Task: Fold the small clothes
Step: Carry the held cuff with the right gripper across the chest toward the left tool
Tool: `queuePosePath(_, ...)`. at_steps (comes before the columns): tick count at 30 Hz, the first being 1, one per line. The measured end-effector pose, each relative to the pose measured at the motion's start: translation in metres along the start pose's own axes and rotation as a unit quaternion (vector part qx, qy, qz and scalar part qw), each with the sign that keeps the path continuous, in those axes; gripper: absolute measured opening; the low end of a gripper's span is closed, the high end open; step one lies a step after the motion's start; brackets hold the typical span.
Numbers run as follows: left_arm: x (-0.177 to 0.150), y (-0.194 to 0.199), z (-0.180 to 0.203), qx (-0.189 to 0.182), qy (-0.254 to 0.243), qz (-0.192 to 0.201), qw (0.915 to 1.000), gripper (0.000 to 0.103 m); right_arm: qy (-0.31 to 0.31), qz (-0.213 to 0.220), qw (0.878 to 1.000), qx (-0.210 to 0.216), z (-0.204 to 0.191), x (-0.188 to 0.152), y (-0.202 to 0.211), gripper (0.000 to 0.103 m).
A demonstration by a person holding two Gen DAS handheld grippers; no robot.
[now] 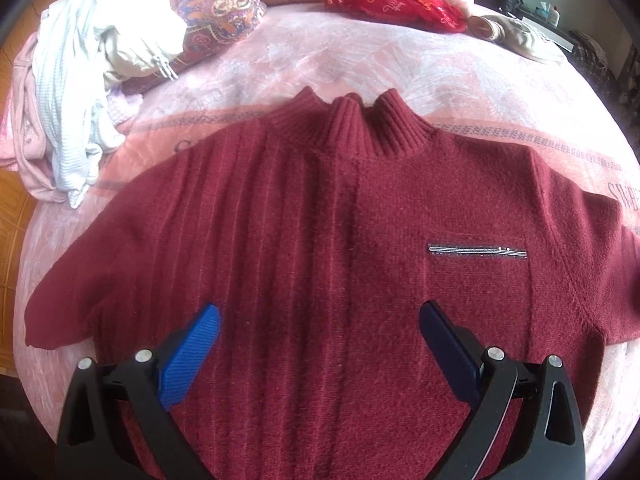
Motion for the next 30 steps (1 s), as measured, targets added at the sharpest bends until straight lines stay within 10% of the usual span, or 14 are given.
queuePosePath(14, 0.006, 0.009, -0.039, -0.018, 0.029, 0.010, 0.9994, 0.100, 0.146, -0.040, 0.972, 0.179, -0.282, -0.061, -0.034, 0.022)
queuePosePath(30, 0.001, 0.010, 0.031, -0.156, 0.047, -0.020, 0.9865, 0.099, 0.123, -0.057, 0.969, 0.206, -0.238, -0.081, -0.023, 0.051)
Point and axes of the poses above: each gripper's, at about its wrist camera, not at the fingertips, and y roughly against the way its jaws point, z to its right, x to its top, the point moved 4 cm from there along -y, roughly the way its jaws point, and after that the axes turned 13 degrees about z, right-handed, at the moved point
